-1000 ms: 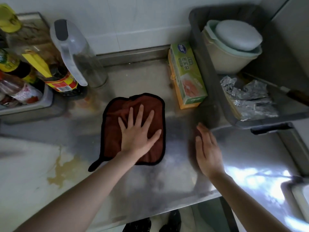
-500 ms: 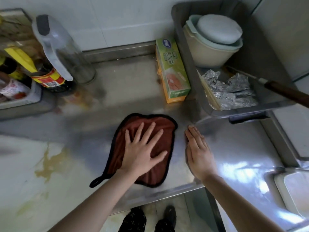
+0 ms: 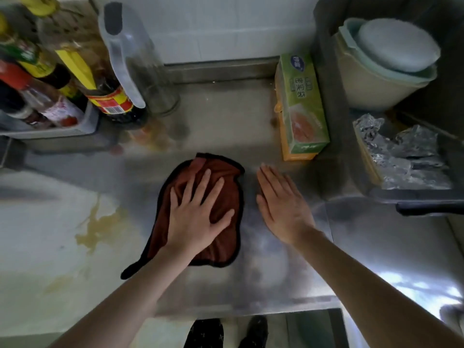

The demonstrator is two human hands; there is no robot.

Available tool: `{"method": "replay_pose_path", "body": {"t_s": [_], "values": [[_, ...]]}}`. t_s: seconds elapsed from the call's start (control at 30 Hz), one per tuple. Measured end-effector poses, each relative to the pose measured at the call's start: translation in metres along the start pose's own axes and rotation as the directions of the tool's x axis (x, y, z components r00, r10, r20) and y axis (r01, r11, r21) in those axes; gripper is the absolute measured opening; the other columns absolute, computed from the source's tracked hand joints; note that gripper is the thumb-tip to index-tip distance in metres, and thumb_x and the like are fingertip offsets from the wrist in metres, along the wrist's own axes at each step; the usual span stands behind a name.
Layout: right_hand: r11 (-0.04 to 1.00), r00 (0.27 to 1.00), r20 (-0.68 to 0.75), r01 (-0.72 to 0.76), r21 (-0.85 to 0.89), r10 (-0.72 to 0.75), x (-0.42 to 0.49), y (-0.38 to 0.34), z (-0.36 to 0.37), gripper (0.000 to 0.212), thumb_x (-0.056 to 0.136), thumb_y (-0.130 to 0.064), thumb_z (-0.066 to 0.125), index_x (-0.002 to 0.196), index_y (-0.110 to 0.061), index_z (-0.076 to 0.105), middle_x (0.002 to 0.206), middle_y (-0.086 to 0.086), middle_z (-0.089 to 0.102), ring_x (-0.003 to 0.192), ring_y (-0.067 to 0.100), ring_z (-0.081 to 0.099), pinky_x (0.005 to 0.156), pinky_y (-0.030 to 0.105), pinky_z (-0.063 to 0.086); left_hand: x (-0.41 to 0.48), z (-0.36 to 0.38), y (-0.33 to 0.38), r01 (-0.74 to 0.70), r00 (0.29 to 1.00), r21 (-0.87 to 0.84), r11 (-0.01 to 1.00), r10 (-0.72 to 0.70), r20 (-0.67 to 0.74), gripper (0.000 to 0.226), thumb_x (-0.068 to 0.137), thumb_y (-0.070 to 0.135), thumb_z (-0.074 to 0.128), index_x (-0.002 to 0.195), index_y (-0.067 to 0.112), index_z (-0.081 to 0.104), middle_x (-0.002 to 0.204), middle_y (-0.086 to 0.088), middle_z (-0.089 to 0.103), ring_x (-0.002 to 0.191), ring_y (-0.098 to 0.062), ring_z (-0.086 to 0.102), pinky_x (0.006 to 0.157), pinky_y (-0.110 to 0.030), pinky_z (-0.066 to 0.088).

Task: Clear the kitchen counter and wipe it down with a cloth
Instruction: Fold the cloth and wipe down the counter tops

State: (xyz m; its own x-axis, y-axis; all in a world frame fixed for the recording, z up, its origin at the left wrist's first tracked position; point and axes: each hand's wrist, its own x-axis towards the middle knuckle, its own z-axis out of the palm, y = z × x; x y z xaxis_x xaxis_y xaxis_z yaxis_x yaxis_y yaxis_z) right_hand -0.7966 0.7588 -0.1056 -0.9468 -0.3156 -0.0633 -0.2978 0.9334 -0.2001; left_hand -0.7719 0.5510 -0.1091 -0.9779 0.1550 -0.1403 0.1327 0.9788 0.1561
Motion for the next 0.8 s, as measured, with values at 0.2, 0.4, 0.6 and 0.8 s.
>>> {"method": "replay_pose_path", "body": {"t_s": [0.2, 0.4, 0.6, 0.8], "values": [[1.0, 0.998, -0.058, 0.006, -0.016, -0.007, 0.002, 0.001, 0.003, 0.051, 0.096, -0.029, 0.025, 0.136, -0.004, 0.045, 0.143, 0.011, 0.043, 0.133, 0.025, 0.041, 0.11, 0.043, 0.031, 0.102, -0.018, 0.0, 0.176, 0.984, -0.055, 0.983, -0.177, -0.022, 0.069, 0.087, 0.066, 0.022, 0.147, 0.035, 0.008, 0.158, 0.0, 0.001, 0.144, -0.028, -0.003, 0.112, -0.056, 0.003], [1.0, 0.999, -0.037, -0.02, -0.016, 0.02, 0.004, 0.002, 0.004, 0.051, 0.097, -0.03, 0.024, 0.139, -0.008, 0.041, 0.147, 0.008, 0.039, 0.137, 0.02, 0.034, 0.112, 0.036, 0.023, 0.099, -0.015, -0.027, -0.396, 0.918, 0.07, 0.916, 0.397, -0.005, 0.065, 0.086, 0.066, 0.027, 0.144, 0.037, 0.022, 0.156, 0.003, 0.018, 0.143, -0.027, 0.014, 0.107, -0.063, 0.018], [0.999, 0.999, -0.001, -0.035, -0.035, 0.035, 0.003, 0.002, 0.004, 0.051, 0.095, -0.032, 0.027, 0.142, -0.012, 0.034, 0.15, 0.004, 0.033, 0.14, 0.018, 0.027, 0.113, 0.034, 0.019, 0.179, -0.026, -0.013, -0.106, 0.994, -0.049, 0.993, 0.105, -0.025, 0.064, 0.088, 0.064, 0.027, 0.145, 0.039, 0.013, 0.157, 0.005, 0.005, 0.144, -0.023, 0.0, 0.112, -0.055, 0.002], [0.997, 0.999, 0.017, -0.046, -0.069, 0.047, 0.004, 0.001, 0.003, 0.053, 0.096, -0.034, 0.021, 0.142, -0.011, 0.034, 0.15, 0.005, 0.033, 0.14, 0.018, 0.026, 0.115, 0.034, 0.015, 0.141, -0.015, 0.005, -0.162, 0.985, 0.013, 0.987, 0.163, -0.062, 0.066, 0.089, 0.062, 0.022, 0.147, 0.032, 0.013, 0.157, -0.007, 0.008, 0.143, -0.032, 0.003, 0.111, -0.057, 0.006]]}}
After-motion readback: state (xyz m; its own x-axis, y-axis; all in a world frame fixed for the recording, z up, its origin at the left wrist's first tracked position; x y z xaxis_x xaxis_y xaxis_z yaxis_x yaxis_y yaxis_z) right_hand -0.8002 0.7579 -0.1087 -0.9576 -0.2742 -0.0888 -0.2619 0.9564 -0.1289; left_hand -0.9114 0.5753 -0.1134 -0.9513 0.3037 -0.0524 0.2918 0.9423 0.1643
